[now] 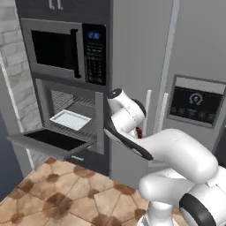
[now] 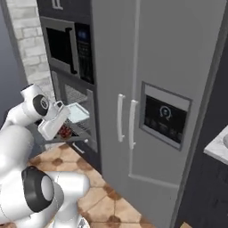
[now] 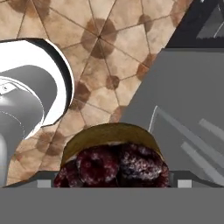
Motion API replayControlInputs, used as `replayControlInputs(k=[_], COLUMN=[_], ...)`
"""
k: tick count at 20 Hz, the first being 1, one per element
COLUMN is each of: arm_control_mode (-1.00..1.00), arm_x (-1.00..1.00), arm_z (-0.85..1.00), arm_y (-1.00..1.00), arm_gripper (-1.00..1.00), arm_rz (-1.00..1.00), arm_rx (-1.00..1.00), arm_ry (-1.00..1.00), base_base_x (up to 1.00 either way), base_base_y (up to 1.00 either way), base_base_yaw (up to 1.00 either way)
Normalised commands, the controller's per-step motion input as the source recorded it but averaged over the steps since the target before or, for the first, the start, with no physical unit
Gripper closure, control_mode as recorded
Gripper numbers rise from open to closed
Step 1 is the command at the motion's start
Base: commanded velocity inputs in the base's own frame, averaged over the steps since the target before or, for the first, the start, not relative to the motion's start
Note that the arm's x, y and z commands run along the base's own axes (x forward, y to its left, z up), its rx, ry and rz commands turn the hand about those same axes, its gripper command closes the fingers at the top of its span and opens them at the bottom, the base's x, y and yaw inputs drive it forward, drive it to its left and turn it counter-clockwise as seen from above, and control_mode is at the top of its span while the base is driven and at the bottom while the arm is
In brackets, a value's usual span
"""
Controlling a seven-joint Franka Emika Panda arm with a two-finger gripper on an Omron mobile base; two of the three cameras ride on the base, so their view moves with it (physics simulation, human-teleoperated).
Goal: Take the baked cake out of the oven and place it on the plate for cooling. Then close the oven door.
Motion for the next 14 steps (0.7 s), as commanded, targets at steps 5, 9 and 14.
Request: replayControlInputs(k=[5,9,14], arm_control_mode=[1.00,1.00,1.00], arm_x=[0.00,0.00,0.00], arm_z=[0.00,0.00,0.00], arm_y=[0.00,0.00,0.00], arm_gripper=[1.00,1.00,1.00], arm_rz=[0.00,0.00,0.00], arm_rx=[0.00,0.00,0.00], arm_ry=[0.00,0.00,0.00], base_base_x=[-0.37,-0.43,-0.20], base_base_y=[0.00,0.00,-0.37], base_base_yaw=[-0.94,-0.90,-0.53])
